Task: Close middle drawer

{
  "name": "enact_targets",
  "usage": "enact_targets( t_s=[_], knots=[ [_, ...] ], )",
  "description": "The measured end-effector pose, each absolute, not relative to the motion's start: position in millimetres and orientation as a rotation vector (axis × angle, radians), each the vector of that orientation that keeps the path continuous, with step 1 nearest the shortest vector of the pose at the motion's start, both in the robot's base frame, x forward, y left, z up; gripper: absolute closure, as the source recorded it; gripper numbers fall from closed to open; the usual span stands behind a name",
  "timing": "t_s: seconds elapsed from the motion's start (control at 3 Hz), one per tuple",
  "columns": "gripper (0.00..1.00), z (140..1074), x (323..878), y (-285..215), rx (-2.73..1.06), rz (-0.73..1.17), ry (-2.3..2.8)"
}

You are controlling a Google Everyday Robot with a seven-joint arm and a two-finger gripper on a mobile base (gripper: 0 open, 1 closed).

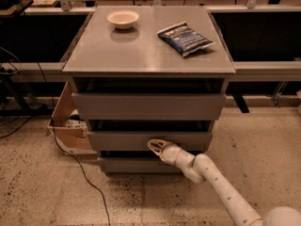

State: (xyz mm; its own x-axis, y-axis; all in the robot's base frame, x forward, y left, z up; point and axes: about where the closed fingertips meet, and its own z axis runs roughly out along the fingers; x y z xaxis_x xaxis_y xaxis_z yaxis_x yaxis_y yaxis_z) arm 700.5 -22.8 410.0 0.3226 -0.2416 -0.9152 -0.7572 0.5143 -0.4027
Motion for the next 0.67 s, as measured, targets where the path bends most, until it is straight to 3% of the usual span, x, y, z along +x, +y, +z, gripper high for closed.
enact_targets(
  t_s=[0.33,0.67],
  knots=[
    [1.00,413.6,704.3,-20.5,-1.035,0.459,1.212],
    [1.00,414.5,674.7,-47.4,-1.066,0.486,1.227]
  ],
)
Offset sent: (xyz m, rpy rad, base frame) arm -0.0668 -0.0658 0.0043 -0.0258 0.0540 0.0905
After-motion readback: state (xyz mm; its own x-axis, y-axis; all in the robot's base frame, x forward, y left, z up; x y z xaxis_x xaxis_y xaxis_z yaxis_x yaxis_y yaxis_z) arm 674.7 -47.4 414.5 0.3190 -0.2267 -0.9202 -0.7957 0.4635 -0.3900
